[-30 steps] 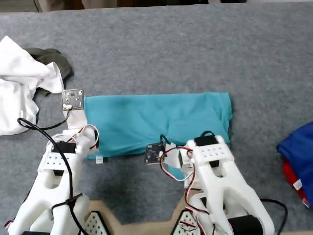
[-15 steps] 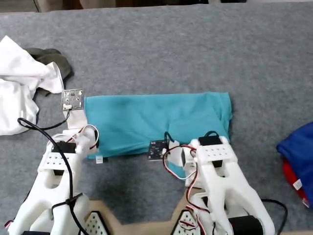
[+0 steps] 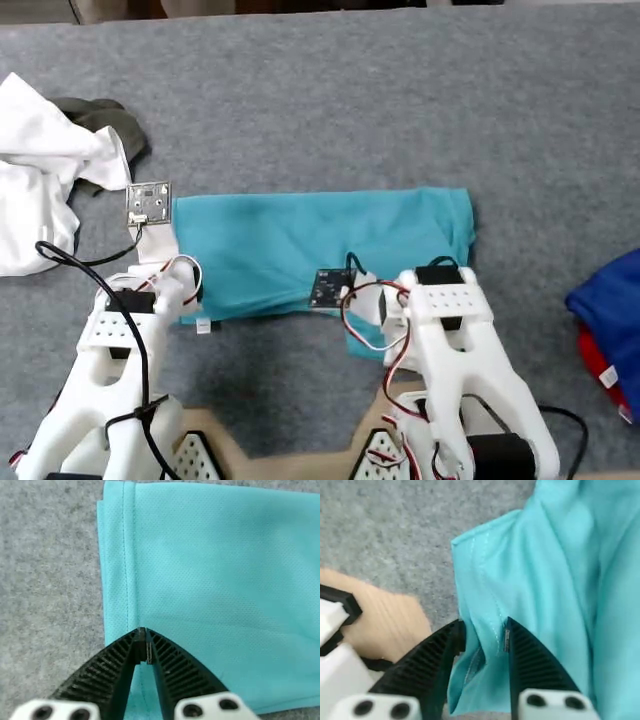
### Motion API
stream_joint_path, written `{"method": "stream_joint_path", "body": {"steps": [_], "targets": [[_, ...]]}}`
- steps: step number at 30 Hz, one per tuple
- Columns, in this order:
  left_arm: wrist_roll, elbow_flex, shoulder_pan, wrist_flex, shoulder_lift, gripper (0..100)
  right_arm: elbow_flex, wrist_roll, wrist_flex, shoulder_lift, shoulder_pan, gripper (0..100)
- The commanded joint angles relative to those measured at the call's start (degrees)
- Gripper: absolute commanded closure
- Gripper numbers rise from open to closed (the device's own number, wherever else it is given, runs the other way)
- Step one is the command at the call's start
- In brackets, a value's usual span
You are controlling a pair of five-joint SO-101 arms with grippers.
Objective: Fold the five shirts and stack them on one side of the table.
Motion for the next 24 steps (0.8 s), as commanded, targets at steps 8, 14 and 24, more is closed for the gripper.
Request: {"method": "stream_joint_path", "body": {"steps": [8, 14, 24], "targets": [[0.09, -2.64, -0.09, 0.35, -0.22, 98, 4.62, 0.09, -4.48, -0.31, -3.65, 83.9], [0.09, -2.64, -0.09, 0.35, -0.22, 98, 6.11, 0.0, -1.23, 1.27, -6.64, 84.3], [0.09, -2.64, -0.09, 0.35, -0.31, 98, 2.86, -0.18, -1.41, 9.63, -9.01, 91.7]]}}
